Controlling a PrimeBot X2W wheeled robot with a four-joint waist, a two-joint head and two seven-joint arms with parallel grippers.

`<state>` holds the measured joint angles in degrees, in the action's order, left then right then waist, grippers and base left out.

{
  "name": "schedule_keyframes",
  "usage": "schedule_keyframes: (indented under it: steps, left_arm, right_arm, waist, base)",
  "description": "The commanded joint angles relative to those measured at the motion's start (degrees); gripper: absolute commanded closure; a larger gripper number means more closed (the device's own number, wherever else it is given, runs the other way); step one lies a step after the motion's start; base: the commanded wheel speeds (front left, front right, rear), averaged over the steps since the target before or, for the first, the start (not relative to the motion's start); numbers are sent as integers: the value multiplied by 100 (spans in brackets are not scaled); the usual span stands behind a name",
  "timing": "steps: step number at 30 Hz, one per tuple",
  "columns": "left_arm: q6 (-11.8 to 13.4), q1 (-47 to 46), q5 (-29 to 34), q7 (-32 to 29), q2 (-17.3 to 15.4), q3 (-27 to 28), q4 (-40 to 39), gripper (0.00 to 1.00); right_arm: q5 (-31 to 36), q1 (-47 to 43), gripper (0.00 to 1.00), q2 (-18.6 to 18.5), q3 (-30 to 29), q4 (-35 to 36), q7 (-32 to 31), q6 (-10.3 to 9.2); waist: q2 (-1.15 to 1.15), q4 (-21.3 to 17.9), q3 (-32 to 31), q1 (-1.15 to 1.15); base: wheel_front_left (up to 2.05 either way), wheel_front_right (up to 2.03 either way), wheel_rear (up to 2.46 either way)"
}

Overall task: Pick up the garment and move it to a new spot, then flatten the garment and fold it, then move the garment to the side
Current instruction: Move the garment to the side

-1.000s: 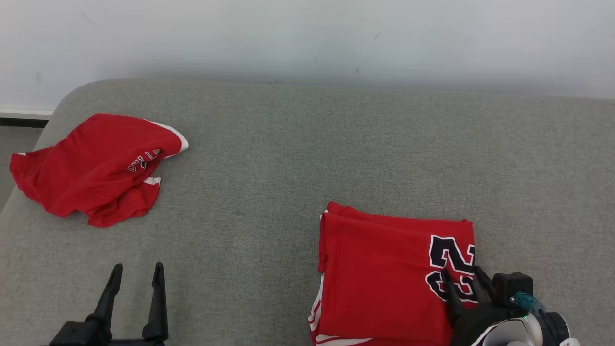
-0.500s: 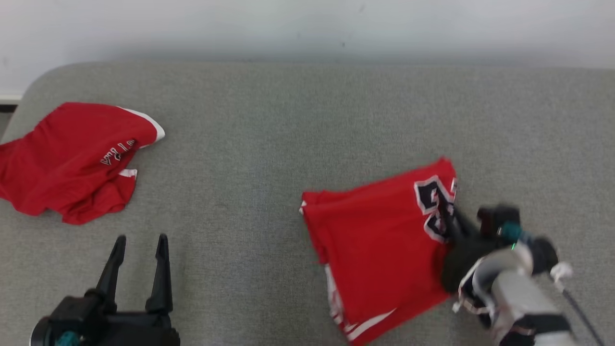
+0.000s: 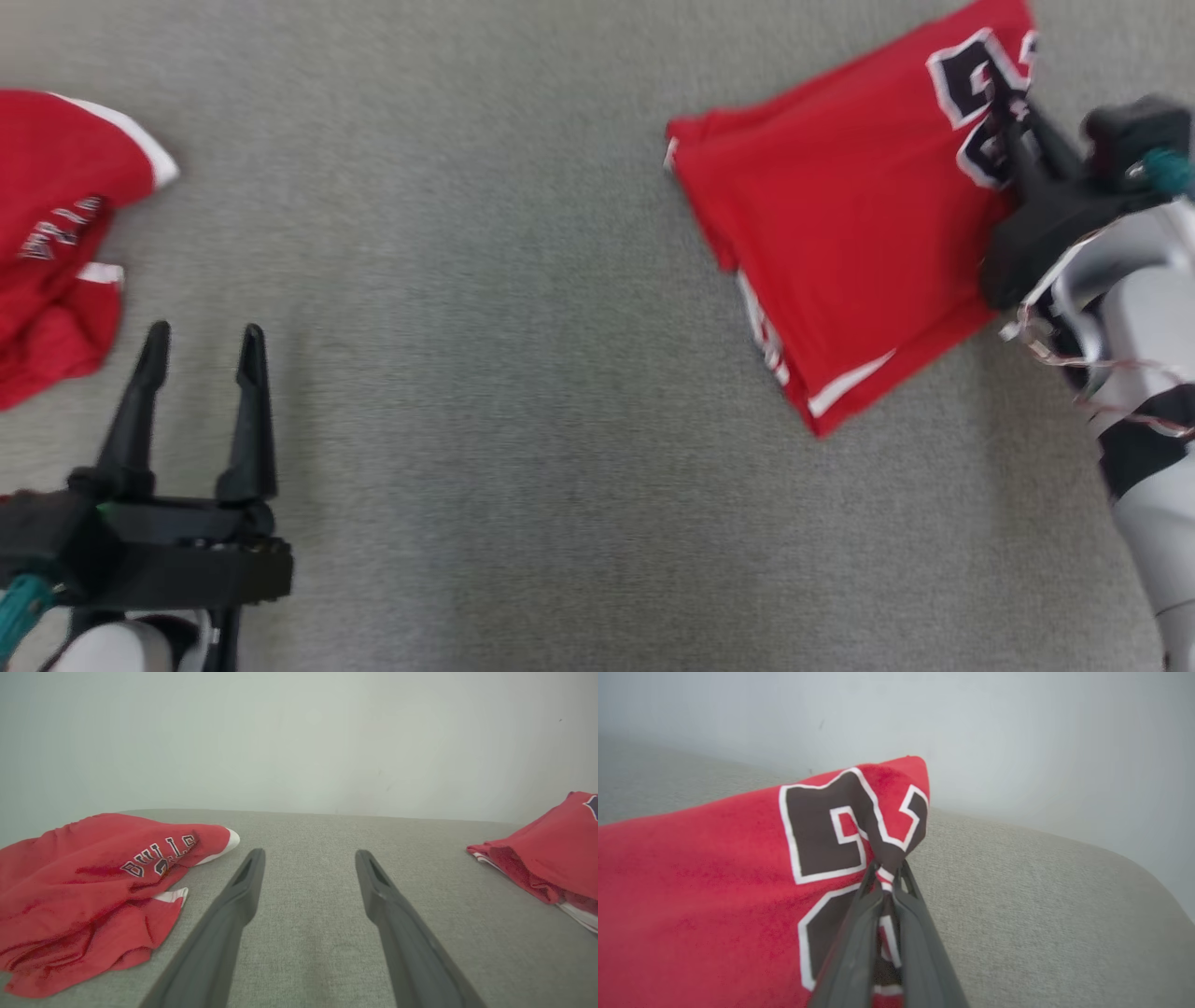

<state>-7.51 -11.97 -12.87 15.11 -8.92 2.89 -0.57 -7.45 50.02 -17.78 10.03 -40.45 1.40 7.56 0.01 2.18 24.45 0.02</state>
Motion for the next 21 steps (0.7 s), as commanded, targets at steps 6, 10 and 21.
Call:
schedule_keyframes:
  steps: [6,10,21]
  left_arm:
    - [8,-72,-44,1,-473,127,-439,0]
    - [8,99,-79,1,-740,237,-716,0]
    - [7,496,-143,-4,-974,213,-1234,0]
  right_arm:
    - [15,400,100,-400,-163,567,-276,-14]
    - [60,570,100,-676,-241,1046,-575,-14]
    - [35,1015,100,-1376,-421,2086,-1515,-14]
  waist:
    - [-1,-1160,1197,-2]
    - [-1,-1482,1394,-2]
    - [-1,-1674,1614,-2]
  base:
    - [0,0,0]
    - [0,0,0]
    - [0,0,0]
